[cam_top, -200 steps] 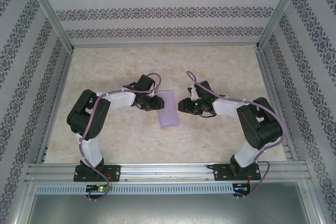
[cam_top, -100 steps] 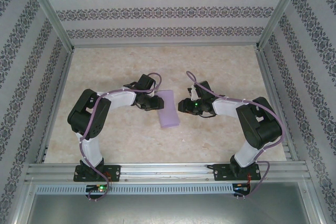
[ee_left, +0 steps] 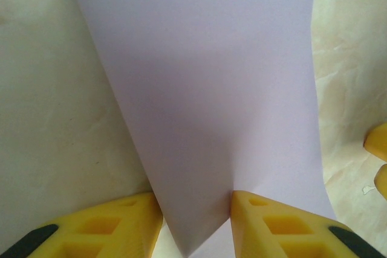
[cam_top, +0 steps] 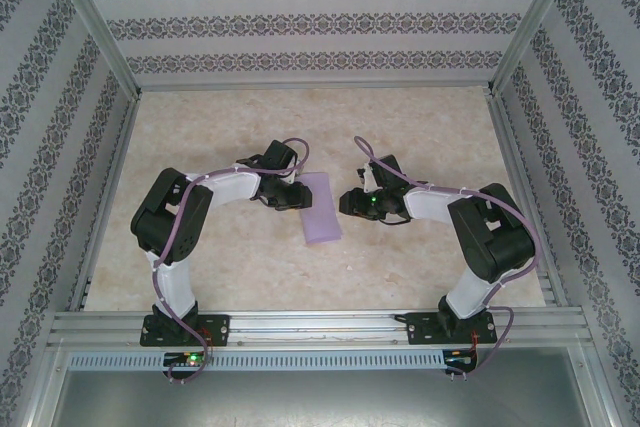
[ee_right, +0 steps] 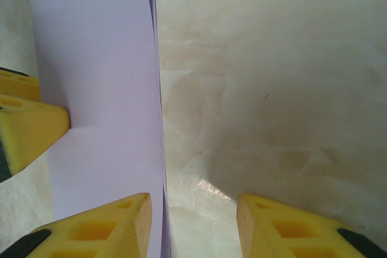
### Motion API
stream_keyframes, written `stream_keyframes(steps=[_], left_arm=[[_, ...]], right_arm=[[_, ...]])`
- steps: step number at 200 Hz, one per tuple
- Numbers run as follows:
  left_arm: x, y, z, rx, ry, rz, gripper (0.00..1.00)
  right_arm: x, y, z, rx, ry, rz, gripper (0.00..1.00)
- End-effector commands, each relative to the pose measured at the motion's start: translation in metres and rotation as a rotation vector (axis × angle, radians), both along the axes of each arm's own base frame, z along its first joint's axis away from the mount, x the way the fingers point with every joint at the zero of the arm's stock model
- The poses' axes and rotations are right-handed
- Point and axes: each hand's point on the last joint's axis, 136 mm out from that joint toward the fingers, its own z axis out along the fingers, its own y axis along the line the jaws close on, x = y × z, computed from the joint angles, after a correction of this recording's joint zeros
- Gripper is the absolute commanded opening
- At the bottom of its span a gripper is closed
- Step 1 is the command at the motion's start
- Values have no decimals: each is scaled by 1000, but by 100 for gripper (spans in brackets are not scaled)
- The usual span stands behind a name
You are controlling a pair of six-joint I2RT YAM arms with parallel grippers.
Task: Fold a paper plane with a square sheet of paper (fold left side to right side)
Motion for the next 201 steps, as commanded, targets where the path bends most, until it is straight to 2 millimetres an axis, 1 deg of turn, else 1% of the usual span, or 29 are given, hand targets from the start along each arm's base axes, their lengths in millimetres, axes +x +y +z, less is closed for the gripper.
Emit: stream_keyframes(steps=[1,92,144,201], left_arm=[[-28,34,-56,193,128,-4,38],[-35,36,-73,248,170,-32,39],[-35,36,-79,267,180,-39,39],[-34,36,-81,276,179,-39,39]], right_arm=[[0,5,0,8,3,12,42],[0,4,2,8,-1,8,42],[0,6,4,16,-1,10,42],[0,7,8,28,-7,10,42]])
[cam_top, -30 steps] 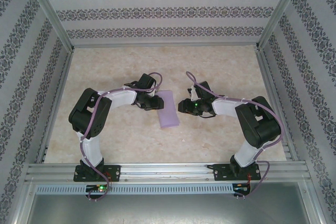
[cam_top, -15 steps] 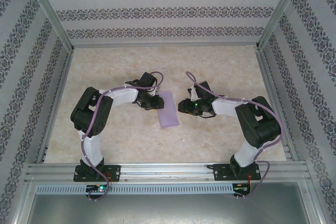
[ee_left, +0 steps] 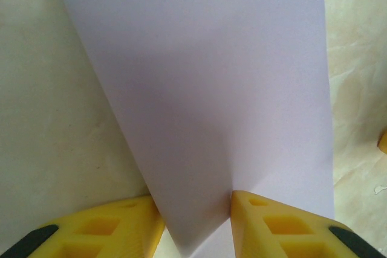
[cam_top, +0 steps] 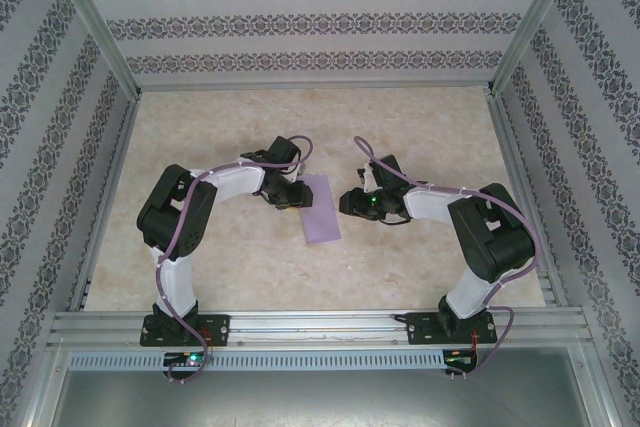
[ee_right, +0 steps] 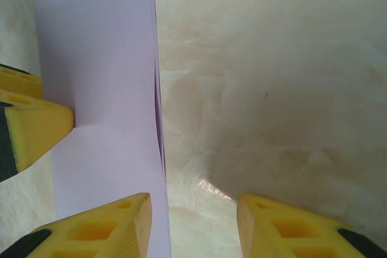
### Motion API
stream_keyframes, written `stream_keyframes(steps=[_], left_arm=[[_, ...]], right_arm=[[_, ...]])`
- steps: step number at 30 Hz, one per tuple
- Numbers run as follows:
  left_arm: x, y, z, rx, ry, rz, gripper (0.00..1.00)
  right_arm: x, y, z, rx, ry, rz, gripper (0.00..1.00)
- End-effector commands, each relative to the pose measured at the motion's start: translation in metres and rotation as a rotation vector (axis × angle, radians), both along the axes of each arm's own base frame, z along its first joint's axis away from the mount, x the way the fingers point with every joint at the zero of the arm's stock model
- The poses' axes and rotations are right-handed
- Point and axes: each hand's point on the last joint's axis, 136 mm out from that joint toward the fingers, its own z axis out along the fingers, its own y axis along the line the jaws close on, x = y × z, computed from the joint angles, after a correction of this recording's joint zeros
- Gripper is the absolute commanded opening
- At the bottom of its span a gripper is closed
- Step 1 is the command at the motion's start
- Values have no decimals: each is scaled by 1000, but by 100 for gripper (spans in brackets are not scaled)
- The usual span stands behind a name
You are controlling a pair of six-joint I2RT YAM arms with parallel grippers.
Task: Fold a paper plane with a square sheet of paper (fold left side to right side)
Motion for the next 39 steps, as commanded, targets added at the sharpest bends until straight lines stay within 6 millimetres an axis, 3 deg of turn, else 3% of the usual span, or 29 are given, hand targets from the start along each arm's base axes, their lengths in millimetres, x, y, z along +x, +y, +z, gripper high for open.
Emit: stream_keyframes(steps=[1,23,30,33,39], left_arm=[[-33,37,-73,229,119,-16,39],[-34,42,-78,277,123,-30,39],[-34,43,-78,281,121,-29,39],[-35,44,-79,286,124,-28,39],[-35,44,-80,290,125,-28,39]], right_arm=[[0,7,8,26,-10,12,42],[0,18,16,64,-14,32,41],[-1,32,21,115,-9,61,32],[-1,50,21,162,4,89,17],[-4,62,17,180,19,113,4]])
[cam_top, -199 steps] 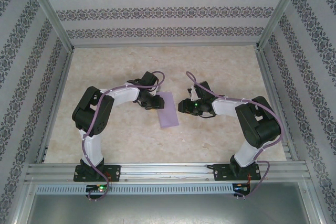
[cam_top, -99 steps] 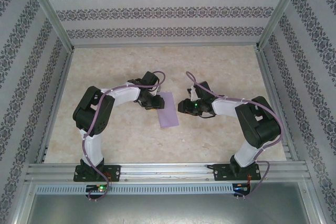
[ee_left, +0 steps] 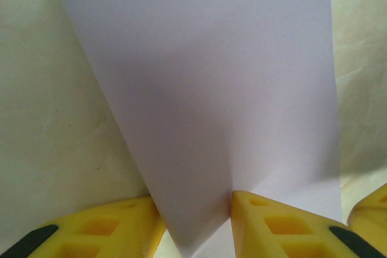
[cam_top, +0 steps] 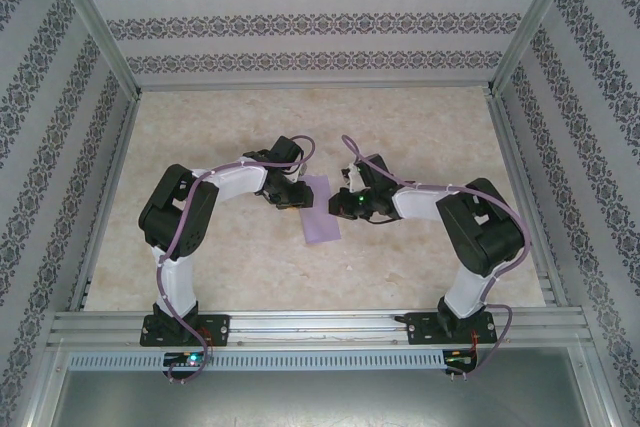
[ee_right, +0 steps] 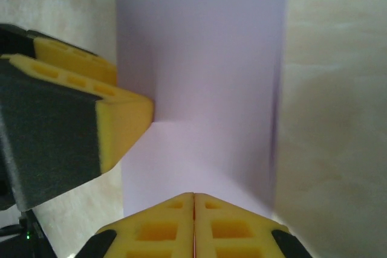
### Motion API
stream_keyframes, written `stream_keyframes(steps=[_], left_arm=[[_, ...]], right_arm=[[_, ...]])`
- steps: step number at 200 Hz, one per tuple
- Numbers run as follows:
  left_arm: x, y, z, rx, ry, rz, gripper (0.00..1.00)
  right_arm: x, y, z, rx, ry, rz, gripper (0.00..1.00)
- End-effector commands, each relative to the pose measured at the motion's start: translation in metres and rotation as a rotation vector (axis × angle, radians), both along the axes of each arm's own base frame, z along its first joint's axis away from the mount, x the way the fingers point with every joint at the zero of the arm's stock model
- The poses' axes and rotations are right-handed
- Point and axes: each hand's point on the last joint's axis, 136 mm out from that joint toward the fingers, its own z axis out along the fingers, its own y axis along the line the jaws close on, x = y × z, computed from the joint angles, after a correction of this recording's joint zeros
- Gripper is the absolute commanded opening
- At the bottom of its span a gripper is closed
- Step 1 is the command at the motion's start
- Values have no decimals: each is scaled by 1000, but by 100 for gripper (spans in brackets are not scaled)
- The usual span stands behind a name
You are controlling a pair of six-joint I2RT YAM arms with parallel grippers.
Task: Fold a paper plane with a square sheet of paper (fold left side to right side)
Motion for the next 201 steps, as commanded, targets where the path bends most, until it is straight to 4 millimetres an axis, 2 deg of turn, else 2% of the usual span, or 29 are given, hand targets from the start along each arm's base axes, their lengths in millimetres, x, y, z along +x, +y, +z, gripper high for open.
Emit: stream_keyframes(steps=[1,38,68,92,116,148,182,201], left_arm=[[-34,44,-78,257,123,-16,39],[-34,44,-78,256,122,-15,39],[-33,44,-76,252,118,-12,39],[-28,41,-67,236,91,-5,40],[-16,40,-41,223,27,6,41],[1,41,9,184,-81,30,46],[9,49,66,139,-206,62,52],[6,47,90,73,-269,65,53]], right_arm=[[3,14,6,44,-9,27,3],[0,13,-8,20,24,23,2],[-5,7,-28,-26,73,13,0],[-13,-2,-44,-82,117,6,0],[-23,-14,-60,-161,150,-2,0],[-32,-31,-73,-269,169,-4,0],[-36,-33,-80,-284,184,1,0],[-36,-32,-81,-292,184,2,0]])
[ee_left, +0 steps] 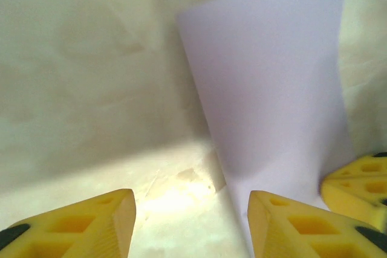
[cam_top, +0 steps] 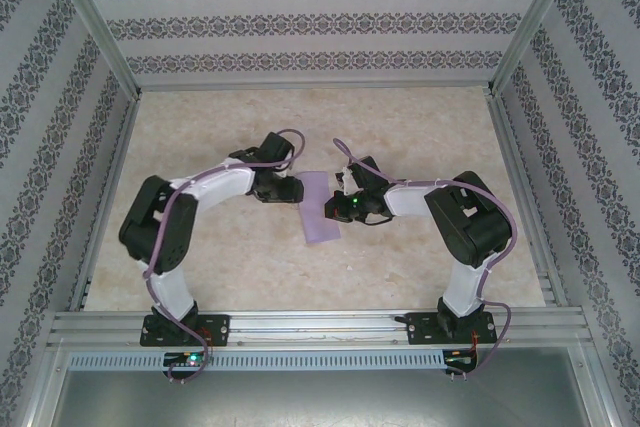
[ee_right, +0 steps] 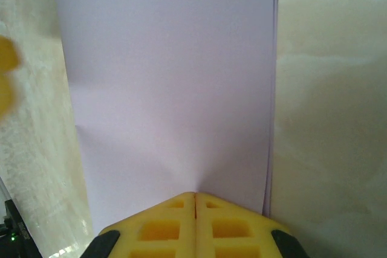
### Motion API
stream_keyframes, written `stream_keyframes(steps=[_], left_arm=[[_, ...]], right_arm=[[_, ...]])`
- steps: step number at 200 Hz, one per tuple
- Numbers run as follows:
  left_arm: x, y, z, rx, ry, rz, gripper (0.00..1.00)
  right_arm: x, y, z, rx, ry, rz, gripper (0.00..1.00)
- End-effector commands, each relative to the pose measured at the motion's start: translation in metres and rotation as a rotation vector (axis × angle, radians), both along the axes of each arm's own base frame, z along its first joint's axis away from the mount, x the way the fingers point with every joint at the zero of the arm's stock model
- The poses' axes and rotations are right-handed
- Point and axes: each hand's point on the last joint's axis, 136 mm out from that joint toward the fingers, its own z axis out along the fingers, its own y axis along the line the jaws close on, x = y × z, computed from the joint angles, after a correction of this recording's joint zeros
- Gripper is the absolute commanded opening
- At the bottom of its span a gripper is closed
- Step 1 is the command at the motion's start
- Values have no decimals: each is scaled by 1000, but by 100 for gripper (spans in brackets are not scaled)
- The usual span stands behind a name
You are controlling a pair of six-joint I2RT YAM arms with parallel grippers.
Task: Fold a paper plane with a square sheet of paper (fold left side to right side)
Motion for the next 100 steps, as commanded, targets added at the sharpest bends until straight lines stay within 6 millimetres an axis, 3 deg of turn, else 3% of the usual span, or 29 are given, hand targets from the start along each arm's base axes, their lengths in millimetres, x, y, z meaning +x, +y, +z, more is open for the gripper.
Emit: stream_keyframes(steps=[1,34,68,100], left_arm=[[-3,9,36,-17,-95,-2,52],[-18,-18,46,-200,-80,-80,37],[-30,-49,29,-385,4,-134,20],[-29,-65,14,-464,38,-147,16]], right_arm=[[-33,-38,-58,-240,131,-19,0],[-33,-40,-60,-250,132,-21,0],[-34,-40,-61,-256,133,-18,0],[-34,-40,-62,-262,138,-14,0]])
